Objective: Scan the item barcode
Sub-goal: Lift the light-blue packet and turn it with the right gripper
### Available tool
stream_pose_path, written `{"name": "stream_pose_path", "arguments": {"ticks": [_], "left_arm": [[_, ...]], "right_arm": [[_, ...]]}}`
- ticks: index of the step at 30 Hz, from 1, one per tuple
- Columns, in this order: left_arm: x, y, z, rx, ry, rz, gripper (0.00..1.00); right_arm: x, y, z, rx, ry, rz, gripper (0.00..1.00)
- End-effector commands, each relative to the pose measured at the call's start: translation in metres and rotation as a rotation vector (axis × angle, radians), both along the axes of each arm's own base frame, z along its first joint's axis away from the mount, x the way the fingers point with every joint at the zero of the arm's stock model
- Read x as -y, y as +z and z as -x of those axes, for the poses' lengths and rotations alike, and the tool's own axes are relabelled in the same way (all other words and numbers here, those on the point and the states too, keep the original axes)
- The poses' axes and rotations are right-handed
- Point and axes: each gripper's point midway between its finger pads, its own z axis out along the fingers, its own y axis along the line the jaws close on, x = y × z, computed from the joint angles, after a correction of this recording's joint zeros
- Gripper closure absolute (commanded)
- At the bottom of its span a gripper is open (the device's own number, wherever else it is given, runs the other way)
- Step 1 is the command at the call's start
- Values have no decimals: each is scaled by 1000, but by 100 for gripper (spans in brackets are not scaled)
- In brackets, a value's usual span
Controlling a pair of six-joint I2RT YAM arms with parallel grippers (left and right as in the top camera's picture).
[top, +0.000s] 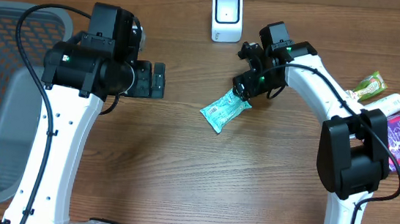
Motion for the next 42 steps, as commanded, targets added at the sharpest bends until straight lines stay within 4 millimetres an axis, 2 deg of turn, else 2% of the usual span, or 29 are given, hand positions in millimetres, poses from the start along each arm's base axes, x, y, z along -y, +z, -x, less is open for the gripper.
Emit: {"name": "stream_pose_path", "arguments": {"ticks": [1, 12, 19, 24, 31, 34, 35, 36, 37, 40, 42], "left_arm": [[1, -1, -2, -2, -16, -3, 0], [1, -1, -2, -2, -16, -3, 0], [1, -1, -2, -2, -16, -3, 0], [1, -1, -2, -2, -16, -3, 1], [1, -1, -2, -2, -16, -3, 1], [1, -1, -2, -2, -16, -3, 1], [1, -1, -2, -2, -16, -3, 0], [1, -1, -2, -2, -16, -3, 0], [1, -1, -2, -2, -16, -3, 0], [1, -1, -2, -2, -16, -3, 0], [1, -1, -2, -2, -16, -3, 0]], "right_arm": [[-13, 10, -1, 44, 104, -37, 14], [-27, -26, 16, -93, 125, -120, 27], [-26, -30, 29, -156, 124, -120, 32], [-25, -37, 31, -186, 71, -120, 44], [-23, -63, 33, -196, 45, -112, 44], [-23, -66, 32, -193, 45, -111, 45], [-23, -67, 32, -195, 45, -111, 50], [-23, -67, 33, -197, 45, -110, 60], [-22, -67, 34, -202, 44, -108, 75], [-20, -67, 39, -231, 25, -102, 91], [-19, -68, 43, -266, -17, -98, 96]]}}
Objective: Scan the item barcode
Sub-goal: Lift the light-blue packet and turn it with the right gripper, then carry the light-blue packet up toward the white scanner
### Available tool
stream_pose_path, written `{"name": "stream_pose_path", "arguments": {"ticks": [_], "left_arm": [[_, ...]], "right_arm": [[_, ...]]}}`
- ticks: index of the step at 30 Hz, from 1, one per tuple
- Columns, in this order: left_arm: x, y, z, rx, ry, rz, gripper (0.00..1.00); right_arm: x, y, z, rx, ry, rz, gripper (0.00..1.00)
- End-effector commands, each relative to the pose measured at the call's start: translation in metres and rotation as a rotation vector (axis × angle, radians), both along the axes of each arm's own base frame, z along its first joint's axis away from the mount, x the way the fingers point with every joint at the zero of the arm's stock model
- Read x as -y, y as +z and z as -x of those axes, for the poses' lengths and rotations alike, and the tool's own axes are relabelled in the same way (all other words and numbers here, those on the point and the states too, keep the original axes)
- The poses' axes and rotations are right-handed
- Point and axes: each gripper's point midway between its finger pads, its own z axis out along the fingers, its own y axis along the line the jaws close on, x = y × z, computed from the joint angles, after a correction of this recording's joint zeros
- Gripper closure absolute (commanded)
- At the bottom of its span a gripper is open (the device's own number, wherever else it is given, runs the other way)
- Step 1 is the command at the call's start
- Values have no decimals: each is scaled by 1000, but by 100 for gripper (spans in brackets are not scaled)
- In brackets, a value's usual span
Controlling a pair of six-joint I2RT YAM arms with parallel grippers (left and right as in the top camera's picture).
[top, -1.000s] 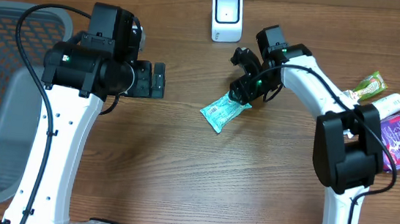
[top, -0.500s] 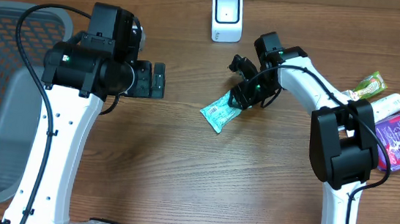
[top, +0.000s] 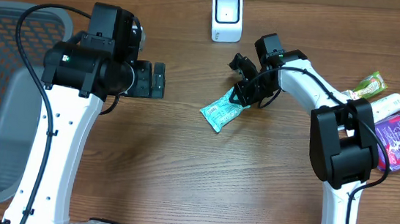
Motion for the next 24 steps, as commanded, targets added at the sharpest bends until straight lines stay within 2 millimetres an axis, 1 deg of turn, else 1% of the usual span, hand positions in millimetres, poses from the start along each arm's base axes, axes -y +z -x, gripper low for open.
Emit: {"name": "stream_pose_path", "arguments": {"ticks": [1, 6, 8, 10, 13, 16, 17, 18, 20, 24], "left_arm": [[1, -1, -2, -2, -16, -3, 0], [1, -1, -2, -2, -16, -3, 0], [1, -1, -2, -2, -16, -3, 0], [1, -1, -2, -2, -16, -3, 0], [1, -1, -2, -2, -16, -3, 0], [1, -1, -2, -2, -16, -3, 0], [1, -1, -2, -2, -16, -3, 0], [1, -1, -2, -2, -16, -3, 0], [1, -1, -2, -2, -16, -3, 1], [1, -1, -2, -2, -16, -3, 1]], "right_arm": [[11, -28, 18, -107, -53, 83, 96], [16, -23, 25, -182, -118, 97, 96], [18, -17, 21, -209, -176, 91, 96], [15, -3, 15, -231, -225, 39, 96], [7, 28, 5, -238, -239, -110, 96], [10, 66, -9, -198, -254, -247, 96], [17, 80, -17, -178, -287, -272, 96], [23, 88, -21, -163, -310, -281, 96], [37, 111, -30, -109, -342, -304, 96], [60, 160, -37, 10, -378, -340, 96]]}}
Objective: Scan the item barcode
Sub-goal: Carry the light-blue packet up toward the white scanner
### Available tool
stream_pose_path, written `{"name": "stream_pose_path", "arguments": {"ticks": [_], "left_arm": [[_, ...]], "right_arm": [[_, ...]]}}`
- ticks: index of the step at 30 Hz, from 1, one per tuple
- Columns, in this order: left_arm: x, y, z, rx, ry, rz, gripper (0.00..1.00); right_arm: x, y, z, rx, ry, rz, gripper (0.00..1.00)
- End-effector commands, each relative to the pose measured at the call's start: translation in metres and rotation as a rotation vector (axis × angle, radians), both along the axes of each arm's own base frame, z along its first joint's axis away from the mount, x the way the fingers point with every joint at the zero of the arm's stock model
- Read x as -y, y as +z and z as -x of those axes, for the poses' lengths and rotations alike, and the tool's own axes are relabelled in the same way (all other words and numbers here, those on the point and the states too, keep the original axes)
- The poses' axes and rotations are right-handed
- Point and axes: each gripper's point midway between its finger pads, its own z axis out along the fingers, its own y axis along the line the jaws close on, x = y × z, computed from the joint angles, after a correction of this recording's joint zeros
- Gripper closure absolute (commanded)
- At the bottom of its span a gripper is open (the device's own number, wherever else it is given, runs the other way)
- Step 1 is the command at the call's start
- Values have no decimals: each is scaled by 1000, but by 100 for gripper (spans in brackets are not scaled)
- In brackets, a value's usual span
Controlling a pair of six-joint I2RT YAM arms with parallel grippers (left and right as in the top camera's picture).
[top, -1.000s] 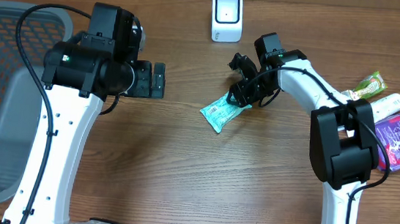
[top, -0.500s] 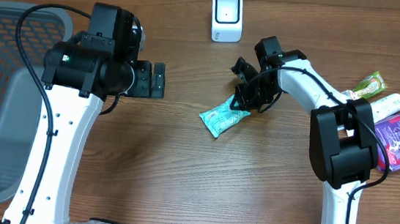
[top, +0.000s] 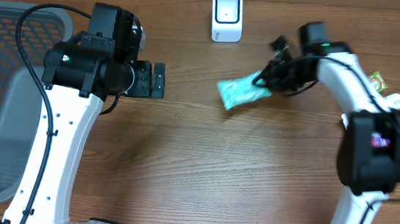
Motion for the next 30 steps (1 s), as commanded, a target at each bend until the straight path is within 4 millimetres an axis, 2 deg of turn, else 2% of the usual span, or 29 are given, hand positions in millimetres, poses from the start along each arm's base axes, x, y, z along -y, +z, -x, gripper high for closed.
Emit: {"name": "stream_pose_path", "arguments": {"ticks": [1, 6, 9, 14, 17, 22, 30], "left_arm": [[1, -1, -2, -2, -16, -3, 1], [1, -1, -2, -2, -16, -3, 0], [1, -1, -2, -2, -16, -3, 1], [1, -1, -2, -2, -16, -3, 0], [1, -1, -2, -2, -16, -3, 0], [1, -1, -2, -2, -16, -3, 0], [1, -1, -2, -2, -16, -3, 0]], "right_arm": [[6, 92, -7, 189, -25, -82, 96], [25, 152, 0, 305, -121, -45, 96], [32, 181, 8, 373, -175, -1, 96], [39, 216, 21, 437, -283, 46, 96], [36, 226, 31, 451, -283, 39, 96], [31, 224, 42, 410, -256, 19, 96], [27, 225, 43, 408, -244, 5, 96]]}}
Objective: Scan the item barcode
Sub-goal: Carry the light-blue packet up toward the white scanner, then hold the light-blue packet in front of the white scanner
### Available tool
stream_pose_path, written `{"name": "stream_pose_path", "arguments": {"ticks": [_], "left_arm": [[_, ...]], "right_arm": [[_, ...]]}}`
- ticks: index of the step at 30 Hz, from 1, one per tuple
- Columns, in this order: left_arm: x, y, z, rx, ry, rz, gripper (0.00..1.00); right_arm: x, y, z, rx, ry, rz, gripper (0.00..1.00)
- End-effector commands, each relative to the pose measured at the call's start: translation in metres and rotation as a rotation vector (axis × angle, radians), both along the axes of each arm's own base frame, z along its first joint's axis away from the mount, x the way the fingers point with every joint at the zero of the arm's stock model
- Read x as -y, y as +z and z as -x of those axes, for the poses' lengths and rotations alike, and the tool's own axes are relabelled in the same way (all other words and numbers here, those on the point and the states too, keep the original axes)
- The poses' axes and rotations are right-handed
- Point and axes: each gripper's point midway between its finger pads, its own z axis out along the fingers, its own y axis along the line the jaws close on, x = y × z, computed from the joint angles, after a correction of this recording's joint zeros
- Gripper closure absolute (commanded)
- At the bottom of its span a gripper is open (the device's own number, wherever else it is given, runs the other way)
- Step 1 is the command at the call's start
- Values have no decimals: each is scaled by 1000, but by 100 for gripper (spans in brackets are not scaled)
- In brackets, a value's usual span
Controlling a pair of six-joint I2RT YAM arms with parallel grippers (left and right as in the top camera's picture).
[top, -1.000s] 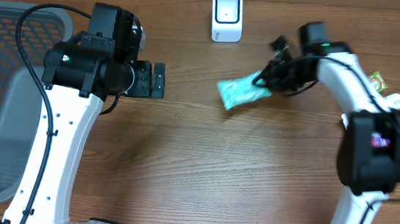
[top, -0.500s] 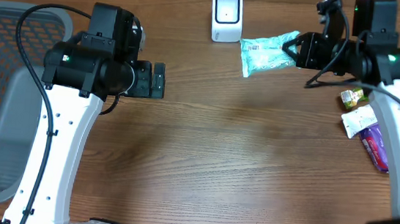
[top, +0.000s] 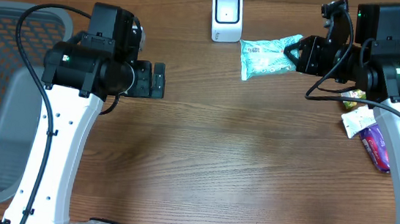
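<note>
A teal snack packet [top: 266, 54] hangs in the air just right of the white barcode scanner [top: 226, 17] at the table's far edge. My right gripper [top: 296, 53] is shut on the packet's right end, with the arm raised high toward the camera. The packet lies roughly level, its printed face up. My left gripper [top: 158, 81] hovers at the left of the table, its fingers pointing right with nothing between them; they look open.
A grey mesh basket [top: 2, 100] fills the left edge. At the right, partly under my right arm, lie a purple packet [top: 378, 146], a white packet [top: 356, 121] and a green-yellow wrapper [top: 352, 93].
My right gripper has gone up and back with the teal packet, which is now higher and close beside the scanner. The left arm has not moved.
First my right gripper was down at the teal packet's end as it lay on the table centre. Then it was still at the packet, turned differently. Then the packet was lifted off the wood, and now it hangs beside the scanner.
</note>
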Motion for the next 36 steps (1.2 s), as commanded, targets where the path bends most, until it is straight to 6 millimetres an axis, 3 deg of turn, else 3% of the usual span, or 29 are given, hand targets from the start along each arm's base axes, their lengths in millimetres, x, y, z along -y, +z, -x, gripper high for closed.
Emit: {"name": "stream_pose_path", "arguments": {"ticks": [1, 4, 7, 10, 15, 19, 24, 36], "left_arm": [[1, -1, -2, -2, -16, -3, 0], [1, -1, -2, -2, -16, -3, 0], [1, -1, -2, -2, -16, -3, 0], [1, -1, -2, -2, -16, -3, 1], [1, -1, -2, -2, -16, -3, 0], [1, -1, -2, -2, -16, -3, 0], [1, -1, -2, -2, -16, -3, 0], [1, -1, -2, -2, -16, -3, 0]], "right_arm": [[-2, 17, -1, 53, -13, 3, 96], [9, 13, -14, 68, -144, 88, 96], [10, 22, -29, 166, -225, 180, 96], [9, 45, -47, 317, -301, 250, 96], [4, 106, -75, 667, -403, 424, 96], [-12, 126, -92, 834, -407, 528, 96], [-31, 114, -120, 952, -310, 696, 96], [-68, 52, -172, 1102, -59, 1114, 96]]}}
